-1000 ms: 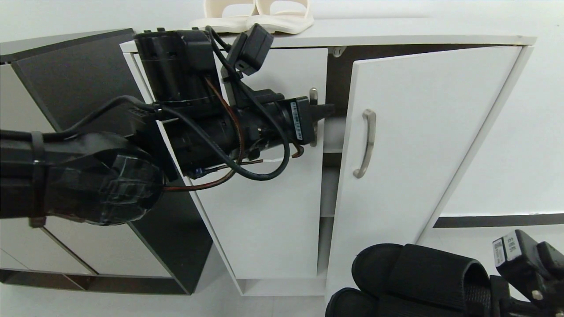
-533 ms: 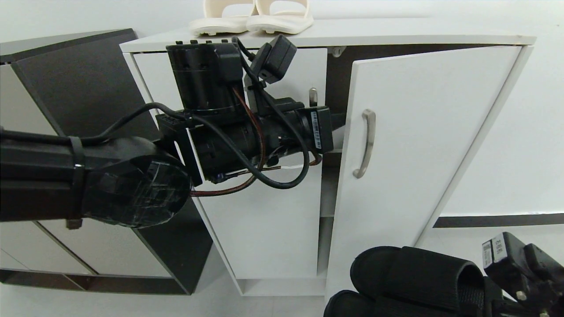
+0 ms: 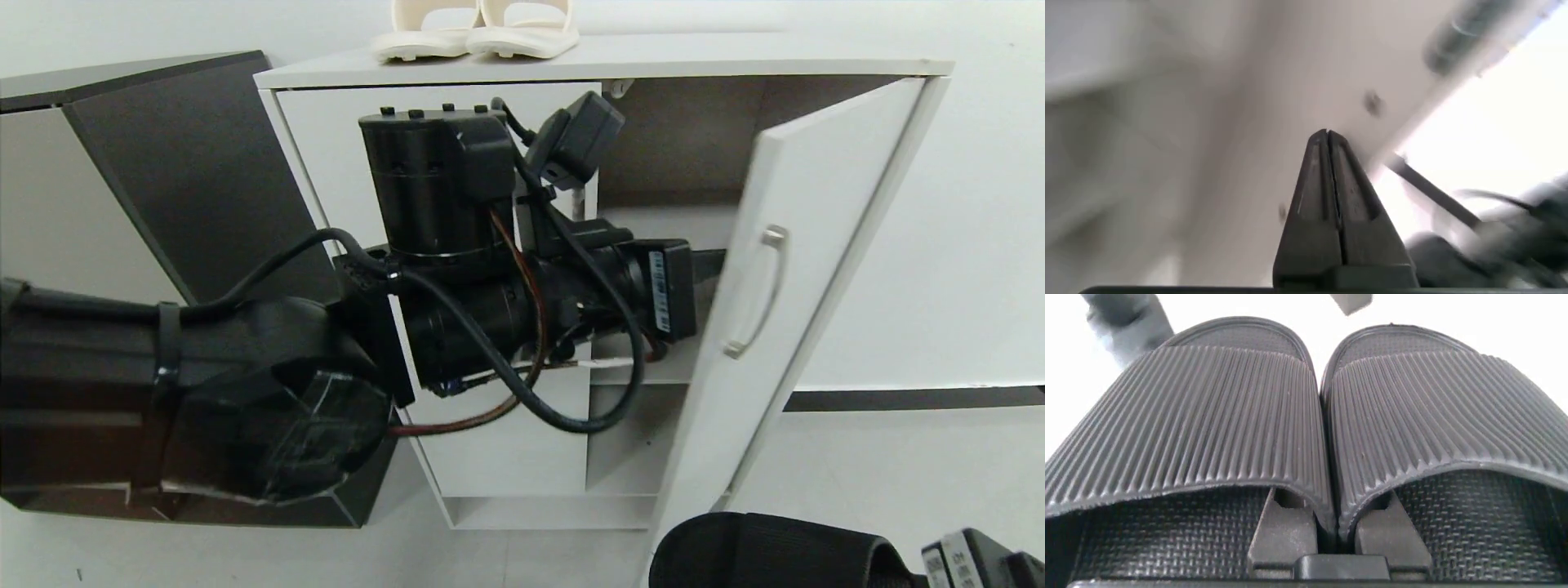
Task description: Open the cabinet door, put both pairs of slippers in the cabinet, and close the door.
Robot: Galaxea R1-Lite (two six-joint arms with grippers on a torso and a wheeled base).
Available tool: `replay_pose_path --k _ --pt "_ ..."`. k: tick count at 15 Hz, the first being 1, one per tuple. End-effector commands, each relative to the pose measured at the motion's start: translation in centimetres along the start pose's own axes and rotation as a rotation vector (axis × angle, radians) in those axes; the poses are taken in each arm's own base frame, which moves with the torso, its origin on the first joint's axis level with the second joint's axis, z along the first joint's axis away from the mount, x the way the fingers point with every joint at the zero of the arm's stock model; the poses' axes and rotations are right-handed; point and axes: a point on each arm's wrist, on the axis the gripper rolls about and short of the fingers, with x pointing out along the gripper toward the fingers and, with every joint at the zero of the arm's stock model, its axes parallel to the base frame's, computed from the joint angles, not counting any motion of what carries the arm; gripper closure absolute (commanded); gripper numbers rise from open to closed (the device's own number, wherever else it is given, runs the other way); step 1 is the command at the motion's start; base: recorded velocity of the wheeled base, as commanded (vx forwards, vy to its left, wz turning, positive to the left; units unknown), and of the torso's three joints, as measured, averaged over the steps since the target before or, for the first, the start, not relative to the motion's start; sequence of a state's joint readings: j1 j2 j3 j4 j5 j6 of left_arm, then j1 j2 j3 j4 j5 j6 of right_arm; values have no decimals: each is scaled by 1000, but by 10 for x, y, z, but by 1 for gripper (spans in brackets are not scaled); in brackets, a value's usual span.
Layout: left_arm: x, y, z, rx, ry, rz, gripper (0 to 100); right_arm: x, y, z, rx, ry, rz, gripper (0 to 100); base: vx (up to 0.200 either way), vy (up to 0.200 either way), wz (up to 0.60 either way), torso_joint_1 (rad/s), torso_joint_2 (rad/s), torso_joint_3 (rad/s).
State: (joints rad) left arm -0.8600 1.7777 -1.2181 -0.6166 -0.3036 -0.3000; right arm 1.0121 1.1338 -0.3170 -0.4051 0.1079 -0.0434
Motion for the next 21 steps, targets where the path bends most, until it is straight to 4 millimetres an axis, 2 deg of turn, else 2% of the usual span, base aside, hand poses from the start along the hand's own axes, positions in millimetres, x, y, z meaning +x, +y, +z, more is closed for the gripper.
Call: replay_pose_path --k 1,4,6,7,8,10,11,12,14,15,16,18,19,21 --pt "1 -19 -9 -4 17 -52 100 -7 2 -3 -9 -22 8 100 -200 0 0 -2 2 -2" --pt "-3 -11 -12 -3 17 -18 100 -2 -1 -1 4 -8 -10 100 -200 0 0 -1 1 1" --pt "-20 9 2 17 -88 162 100 6 -16 9 58 -6 -120 100 0 0 0 0 0 0" --pt "-54 19 18 31 -183 374 100 15 -26 17 137 -1 -271 100 0 0 0 0 0 0" --pt "-92 14 17 68 -211 515 100 21 -32 25 187 -15 -384 100 0 0 0 0 0 0" --pt "-180 -17 -6 190 -206 633 100 31 -38 38 231 -44 -508 100 0 0 0 0 0 0" --pt "-235 -31 -26 229 -221 751 100 40 -43 44 255 -49 -580 100 0 0 0 0 0 0" --pt "-277 -34 -44 244 -214 954 100 45 -46 44 277 -54 -621 100 0 0 0 0 0 0" --pt "-334 -49 -100 226 -151 1300 100 51 -51 44 292 -79 -642 100 0 0 0 0 0 0" --pt "-352 -59 -134 215 -139 1420 100 55 -52 41 293 -66 -644 100 0 0 0 0 0 0" --pt "-362 -66 -162 210 -146 1495 100 55 -52 40 293 -62 -644 100 0 0 0 0 0 0" --pt "-366 -65 -186 200 -125 1539 100 55 -52 39 292 -59 -644 100 0 0 0 0 0 0" --pt "-363 -59 -193 204 -149 1486 100 55 -52 39 289 -57 -646 100 0 0 0 0 0 0" --pt "-358 -59 -194 207 -115 1242 100 56 -51 39 286 -65 -641 100 0 0 0 0 0 0"
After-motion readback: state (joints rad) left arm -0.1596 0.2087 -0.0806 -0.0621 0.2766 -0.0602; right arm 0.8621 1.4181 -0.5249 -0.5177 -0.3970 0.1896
